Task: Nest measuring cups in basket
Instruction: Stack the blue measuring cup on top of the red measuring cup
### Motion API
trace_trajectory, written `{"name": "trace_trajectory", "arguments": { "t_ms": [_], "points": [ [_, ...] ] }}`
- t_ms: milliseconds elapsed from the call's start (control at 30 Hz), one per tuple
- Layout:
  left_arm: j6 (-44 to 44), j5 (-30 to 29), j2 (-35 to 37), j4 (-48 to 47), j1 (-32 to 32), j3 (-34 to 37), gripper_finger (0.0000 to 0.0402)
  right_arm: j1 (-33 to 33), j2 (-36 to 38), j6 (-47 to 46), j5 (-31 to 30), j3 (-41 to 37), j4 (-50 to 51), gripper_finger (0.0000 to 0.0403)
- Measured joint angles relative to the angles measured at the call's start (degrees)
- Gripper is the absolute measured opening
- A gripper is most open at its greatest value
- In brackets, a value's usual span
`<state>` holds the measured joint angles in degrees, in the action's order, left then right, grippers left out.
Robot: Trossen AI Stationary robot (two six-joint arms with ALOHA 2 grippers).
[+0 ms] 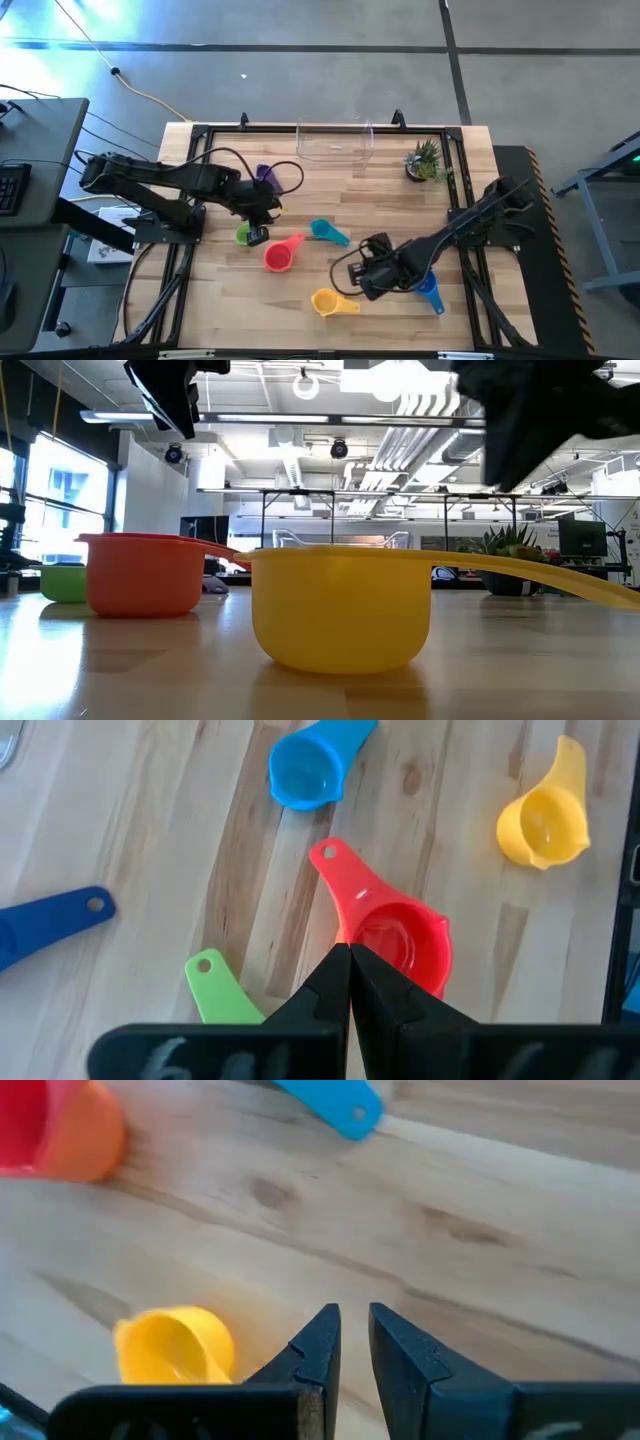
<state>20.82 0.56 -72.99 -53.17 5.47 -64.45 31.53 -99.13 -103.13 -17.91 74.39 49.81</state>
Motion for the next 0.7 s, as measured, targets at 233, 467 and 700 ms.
{"name": "trace_trajectory", "arguments": {
  "t_ms": [233,467,700],
  "points": [
    [-0.03,0.00,-0.02,-0.11,-0.01,0.00,0.0000,4.30,1.09,-5.72,6.85,0.00,9.88,0.0048],
    [1.25,0.02,0.00,-0.13,-0.01,0.00,0.0000,7.69,1.09,-5.27,13.06,0.00,16.38,0.0048],
    [3.34,0.04,0.00,-0.13,-0.03,0.00,0.0000,10.28,1.09,-4.90,16.34,0.00,19.61,0.0048]
  ]
}}
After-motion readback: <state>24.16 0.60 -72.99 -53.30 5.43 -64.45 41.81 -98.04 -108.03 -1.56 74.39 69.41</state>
